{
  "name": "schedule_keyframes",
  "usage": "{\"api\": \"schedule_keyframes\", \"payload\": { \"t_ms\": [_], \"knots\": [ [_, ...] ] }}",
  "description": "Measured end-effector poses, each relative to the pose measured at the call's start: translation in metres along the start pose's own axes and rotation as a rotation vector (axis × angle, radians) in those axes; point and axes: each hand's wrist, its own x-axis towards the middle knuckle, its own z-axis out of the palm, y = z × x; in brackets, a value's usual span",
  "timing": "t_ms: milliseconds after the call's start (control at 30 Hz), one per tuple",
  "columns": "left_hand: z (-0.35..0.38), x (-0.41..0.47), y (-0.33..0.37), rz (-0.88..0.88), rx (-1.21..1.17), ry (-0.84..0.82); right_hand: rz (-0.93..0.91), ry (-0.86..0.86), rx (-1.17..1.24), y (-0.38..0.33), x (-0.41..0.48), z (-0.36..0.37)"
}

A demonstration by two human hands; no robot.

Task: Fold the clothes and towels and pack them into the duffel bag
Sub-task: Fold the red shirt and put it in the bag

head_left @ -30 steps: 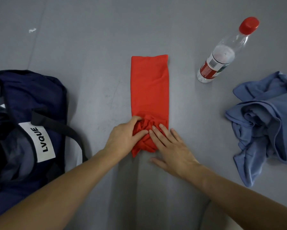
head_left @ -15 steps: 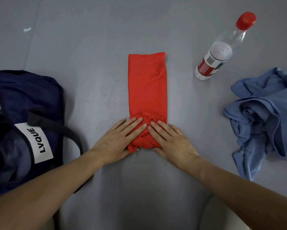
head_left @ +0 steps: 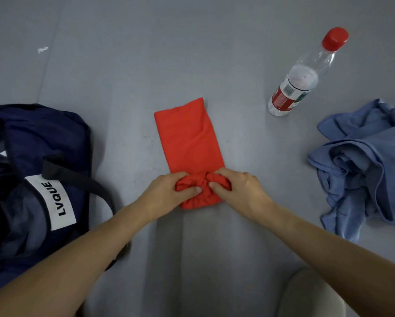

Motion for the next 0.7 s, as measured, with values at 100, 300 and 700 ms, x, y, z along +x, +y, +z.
{"api": "schedule_keyframes", "payload": {
  "t_ms": [100,300,700],
  "knots": [
    [0.007,0.000,-0.001,-0.051,0.023,0.186,-0.106,0.159,0.050,0.000,0.001,0.002],
    [0.021,0.000,0.004,-0.059,0.261,0.483,-0.386,-0.068,-0.480,0.017,0.001,0.013],
    [0.022,-0.004,-0.022,0.288,0.760,0.164,-0.277,-0.136,-0.510,0.017,0.025,0.018]
  ]
}}
